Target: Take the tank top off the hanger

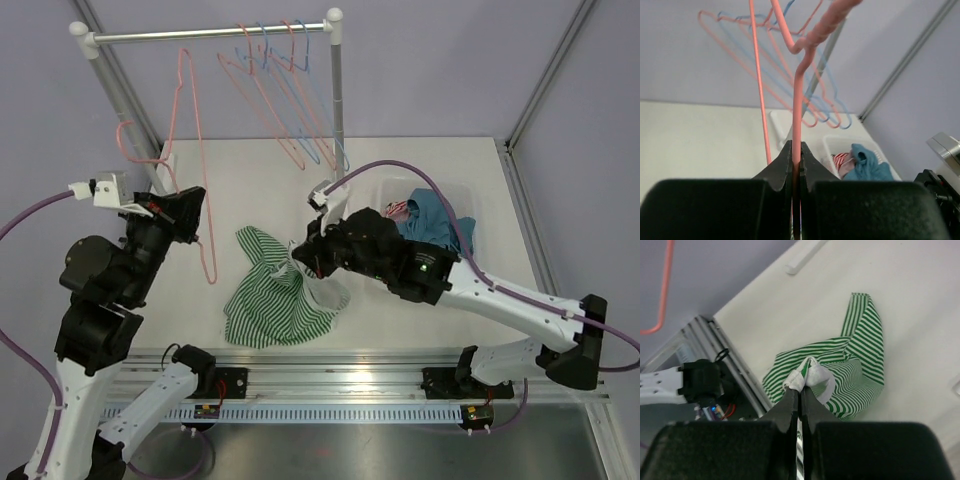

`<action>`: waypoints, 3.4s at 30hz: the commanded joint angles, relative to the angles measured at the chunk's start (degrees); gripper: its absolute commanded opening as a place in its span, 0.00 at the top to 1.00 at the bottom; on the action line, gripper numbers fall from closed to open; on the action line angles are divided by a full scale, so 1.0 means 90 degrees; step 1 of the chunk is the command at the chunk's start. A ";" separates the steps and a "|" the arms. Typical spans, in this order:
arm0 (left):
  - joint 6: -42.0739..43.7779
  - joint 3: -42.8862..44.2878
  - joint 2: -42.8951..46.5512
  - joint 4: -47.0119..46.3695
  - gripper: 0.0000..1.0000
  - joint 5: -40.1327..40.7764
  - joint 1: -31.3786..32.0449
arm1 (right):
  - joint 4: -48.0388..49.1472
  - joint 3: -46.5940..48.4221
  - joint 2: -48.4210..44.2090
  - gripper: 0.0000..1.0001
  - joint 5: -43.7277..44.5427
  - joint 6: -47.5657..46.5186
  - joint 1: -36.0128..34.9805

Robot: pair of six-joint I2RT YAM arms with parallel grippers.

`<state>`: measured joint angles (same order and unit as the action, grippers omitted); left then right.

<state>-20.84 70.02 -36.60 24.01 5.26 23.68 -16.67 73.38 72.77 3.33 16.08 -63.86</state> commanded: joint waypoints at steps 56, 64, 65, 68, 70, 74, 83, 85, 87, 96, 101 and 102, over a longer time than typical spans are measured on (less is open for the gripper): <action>0.0489 0.7894 -0.7935 0.3211 0.93 -0.1707 -0.2114 | 0.0406 -0.1641 -0.0284 0.01 0.1407 0.0578 -0.0542; 0.0529 0.7855 -0.7731 0.3377 0.69 -0.1922 -0.2280 | 0.0387 -0.1055 0.0995 0.01 0.1261 0.0197 -0.0532; 0.0529 0.7826 -0.7663 0.3406 0.61 -0.1903 -0.2280 | 0.0416 -0.0987 0.1132 0.00 0.1270 0.0080 -0.0542; 0.0558 0.7525 -0.7224 0.3475 0.01 -0.1776 -0.2280 | 0.0455 -0.0636 0.1737 0.01 0.1446 -0.0193 -0.0542; 0.0626 0.7319 -0.6786 0.3552 0.01 -0.1669 -0.2280 | 0.0280 -0.0372 0.2235 0.01 0.1543 -0.0292 -0.0542; 0.0617 0.6296 -0.5656 0.3748 0.01 -0.0995 -0.2280 | 0.0026 0.0273 0.2977 0.00 0.1583 -0.0516 -0.0532; 0.0636 0.1549 -0.2235 0.2606 0.01 -0.0613 -0.2280 | -0.0383 0.0869 0.4509 0.00 0.1261 -0.0712 -0.0532; 0.0753 0.0790 -0.1629 0.2392 0.01 -0.0613 -0.2280 | -0.0530 0.0957 0.4726 0.00 0.1115 -0.0712 -0.0542; 0.0792 0.0338 -0.1258 0.2226 0.01 -0.0613 -0.2280 | -0.0580 0.0928 0.4979 0.01 0.1055 -0.0663 -0.0532; 0.0519 -0.1840 0.0492 0.1453 0.01 -0.0204 -0.2270 | -0.0082 0.0294 0.4767 0.95 0.1661 -0.0487 -0.0542; 0.0538 -0.2555 0.0844 0.1278 0.01 -0.0125 -0.2231 | -0.0169 0.0040 0.3607 1.00 0.2265 -0.0458 -0.0503; 0.0538 -0.2584 0.0834 0.1268 0.01 -0.0173 -0.2231 | -0.0237 0.0040 0.3410 1.00 0.2286 -0.0429 -0.0474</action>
<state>-15.70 48.27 -29.43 40.36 2.26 3.33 -17.15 74.13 112.29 18.83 11.75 -68.55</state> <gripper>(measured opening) 0.988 0.044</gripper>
